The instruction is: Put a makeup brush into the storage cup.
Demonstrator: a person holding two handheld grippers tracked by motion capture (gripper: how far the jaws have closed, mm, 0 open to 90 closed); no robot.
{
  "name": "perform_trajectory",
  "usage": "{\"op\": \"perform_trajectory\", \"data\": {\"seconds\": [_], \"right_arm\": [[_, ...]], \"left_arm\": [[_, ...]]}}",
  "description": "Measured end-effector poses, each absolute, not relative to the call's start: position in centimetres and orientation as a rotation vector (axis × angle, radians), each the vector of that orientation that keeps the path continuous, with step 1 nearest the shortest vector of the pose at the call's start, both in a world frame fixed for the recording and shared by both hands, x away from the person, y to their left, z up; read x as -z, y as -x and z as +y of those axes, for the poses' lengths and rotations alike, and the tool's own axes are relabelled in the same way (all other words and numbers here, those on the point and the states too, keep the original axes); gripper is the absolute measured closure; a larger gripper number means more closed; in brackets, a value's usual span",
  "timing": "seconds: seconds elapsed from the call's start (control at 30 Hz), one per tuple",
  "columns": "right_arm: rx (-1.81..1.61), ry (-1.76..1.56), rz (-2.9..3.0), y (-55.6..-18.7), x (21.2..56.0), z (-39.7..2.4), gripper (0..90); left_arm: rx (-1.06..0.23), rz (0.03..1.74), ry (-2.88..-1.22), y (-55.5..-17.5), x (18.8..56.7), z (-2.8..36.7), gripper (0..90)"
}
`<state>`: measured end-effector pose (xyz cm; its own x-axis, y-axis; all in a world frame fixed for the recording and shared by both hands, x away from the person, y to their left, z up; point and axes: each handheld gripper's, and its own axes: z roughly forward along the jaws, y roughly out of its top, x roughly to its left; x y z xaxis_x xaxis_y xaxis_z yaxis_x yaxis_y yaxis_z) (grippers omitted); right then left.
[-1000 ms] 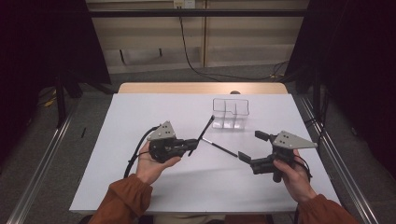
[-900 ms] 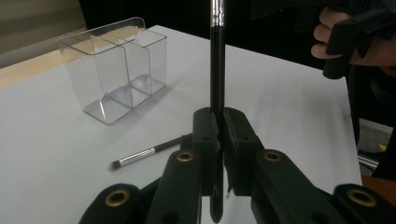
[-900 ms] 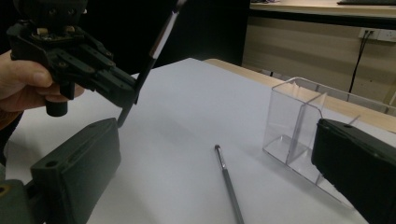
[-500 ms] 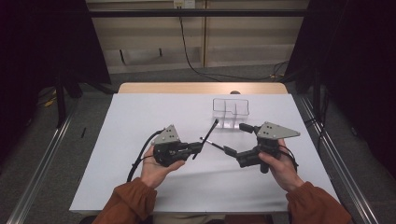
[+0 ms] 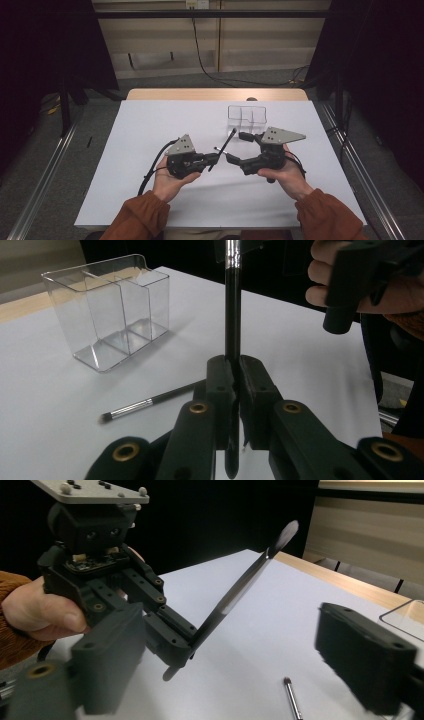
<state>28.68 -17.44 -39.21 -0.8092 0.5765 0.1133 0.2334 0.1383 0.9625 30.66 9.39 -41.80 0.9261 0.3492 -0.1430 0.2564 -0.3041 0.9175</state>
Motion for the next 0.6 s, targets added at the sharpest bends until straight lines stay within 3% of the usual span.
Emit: {"op": "perform_trajectory", "data": {"seconds": [0.3,0.5,0.6], "right_arm": [[-1.724,-0.806,2.179,-29.5,39.4,-16.9,25.9],[-1.762,-0.807,2.200,-30.0,39.6,-16.8,44.3],[-1.776,-0.813,2.231,-30.1,39.8,-16.8,48.2]], "left_arm": [[-0.098,0.438,-1.906,-30.7,41.9,9.3,84.3],[-0.095,0.436,-1.913,-30.7,42.0,9.3,84.3],[-0.084,0.430,-1.908,-30.6,42.0,9.2,84.3]]}}
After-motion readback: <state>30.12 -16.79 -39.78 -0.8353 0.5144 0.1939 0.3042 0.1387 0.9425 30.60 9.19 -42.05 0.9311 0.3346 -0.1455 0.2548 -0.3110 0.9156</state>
